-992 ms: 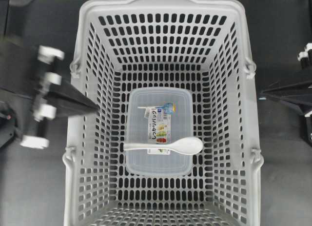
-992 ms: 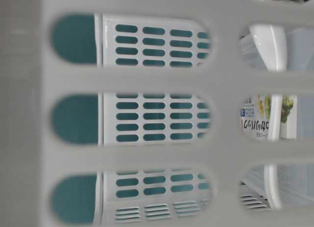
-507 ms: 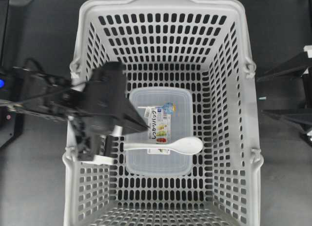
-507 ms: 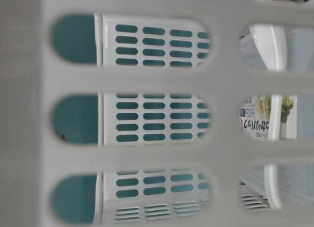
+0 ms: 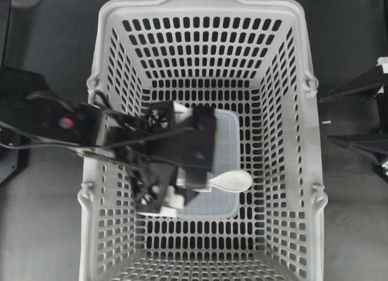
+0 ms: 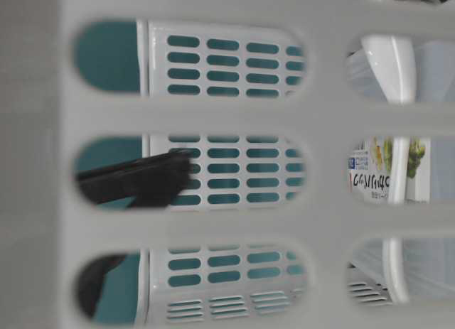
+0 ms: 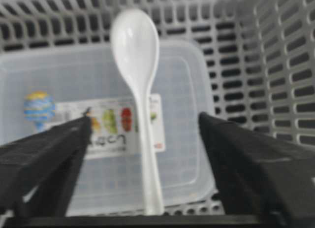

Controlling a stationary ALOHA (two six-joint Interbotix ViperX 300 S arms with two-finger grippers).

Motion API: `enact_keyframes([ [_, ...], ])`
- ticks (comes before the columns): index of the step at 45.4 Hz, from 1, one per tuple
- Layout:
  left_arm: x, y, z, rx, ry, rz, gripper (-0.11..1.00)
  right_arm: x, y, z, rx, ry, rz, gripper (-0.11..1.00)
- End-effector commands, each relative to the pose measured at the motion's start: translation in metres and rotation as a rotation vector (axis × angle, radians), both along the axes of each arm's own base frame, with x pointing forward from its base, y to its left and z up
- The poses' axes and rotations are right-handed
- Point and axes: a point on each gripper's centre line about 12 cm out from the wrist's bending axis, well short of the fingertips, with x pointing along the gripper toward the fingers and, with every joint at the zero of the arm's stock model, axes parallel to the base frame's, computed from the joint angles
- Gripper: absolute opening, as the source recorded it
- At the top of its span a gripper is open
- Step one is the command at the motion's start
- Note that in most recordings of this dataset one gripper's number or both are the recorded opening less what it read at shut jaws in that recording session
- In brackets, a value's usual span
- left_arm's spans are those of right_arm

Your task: Pick up the chinese spoon from the shopping basket with the left arm.

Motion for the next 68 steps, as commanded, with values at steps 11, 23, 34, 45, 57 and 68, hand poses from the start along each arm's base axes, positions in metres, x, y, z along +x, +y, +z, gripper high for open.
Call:
enact_keyframes([
  [11, 0.037, -0.011, -0.051, 0.018, 0.132, 0.003, 0.88, 0.001, 0.0, 0.007, 0.004, -0.024, 0.001, 0.74],
  [23, 0.039, -0.011, -0.077, 0.027, 0.194, 0.006, 0.87, -0.001, 0.0, 0.006, 0.004, -0.027, 0.001, 0.74],
  [34, 0.033, -0.006, -0.087, 0.031, 0.229, 0.019, 0.87, -0.001, 0.0, 0.005, 0.004, -0.027, 0.001, 0.74],
  [45, 0.029, -0.005, -0.096, 0.038, 0.259, 0.016, 0.83, -0.001, 0.0, 0.005, 0.004, -0.024, 0.001, 0.74],
  [57, 0.029, -0.005, -0.094, 0.039, 0.254, 0.012, 0.3, -0.002, 0.0, 0.003, 0.007, -0.021, 0.001, 0.74],
  [68, 0.035, -0.006, -0.047, 0.028, 0.188, 0.015, 0.12, -0.002, 0.0, 0.003, 0.008, -0.024, 0.0, 0.74],
])
